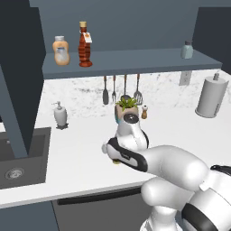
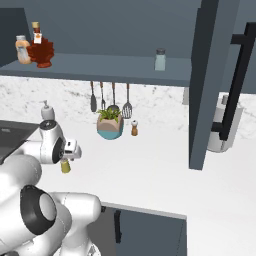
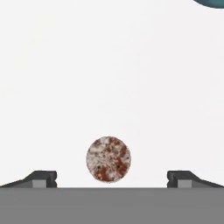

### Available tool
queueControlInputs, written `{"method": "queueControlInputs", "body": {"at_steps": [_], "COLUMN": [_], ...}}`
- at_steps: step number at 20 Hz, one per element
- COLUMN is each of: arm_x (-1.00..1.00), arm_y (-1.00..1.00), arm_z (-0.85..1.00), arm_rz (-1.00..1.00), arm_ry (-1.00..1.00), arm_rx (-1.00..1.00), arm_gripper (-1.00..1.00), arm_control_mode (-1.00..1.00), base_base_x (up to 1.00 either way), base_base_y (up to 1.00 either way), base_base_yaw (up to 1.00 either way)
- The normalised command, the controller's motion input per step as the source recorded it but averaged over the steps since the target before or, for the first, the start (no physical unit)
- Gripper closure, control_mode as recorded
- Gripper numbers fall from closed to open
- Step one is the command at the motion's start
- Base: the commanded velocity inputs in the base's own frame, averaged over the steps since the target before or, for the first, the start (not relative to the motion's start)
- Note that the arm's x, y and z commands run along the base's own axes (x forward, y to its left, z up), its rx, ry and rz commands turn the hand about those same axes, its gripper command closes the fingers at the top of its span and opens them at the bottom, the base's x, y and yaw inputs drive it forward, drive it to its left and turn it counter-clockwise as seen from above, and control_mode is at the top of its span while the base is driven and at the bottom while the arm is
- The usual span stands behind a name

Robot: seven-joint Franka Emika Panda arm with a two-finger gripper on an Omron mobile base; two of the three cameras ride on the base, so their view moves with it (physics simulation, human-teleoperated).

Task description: Put the shaker and condiment bottle from the counter next to their counterparts in the cabinet.

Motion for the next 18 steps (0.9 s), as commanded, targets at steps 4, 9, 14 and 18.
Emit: {"method": "queueControlInputs", "body": {"at_steps": [4,9,14,18], "arm_x": [0.0,0.0,0.0,0.01], "arm_y": [0.04,0.01,0.07,0.03], "arm_z": [-0.17,-0.2,-0.21,-0.18], "arm_rz": [0.0,0.0,0.0,0.0], "arm_ry": [0.0,0.0,0.0,-0.01], "arm_rx": [0.0,0.0,-0.01,-0.01], "arm_gripper": [-1.0,-1.0,-1.0,-1.0], "arm_control_mode": [-1.0,-1.0,-1.0,-1.0], "base_base_x": [0.0,0.0,0.0,0.0], "base_base_y": [0.0,0.0,0.0,0.0], "base_base_yaw": [0.0,0.0,0.0,0.0]}}
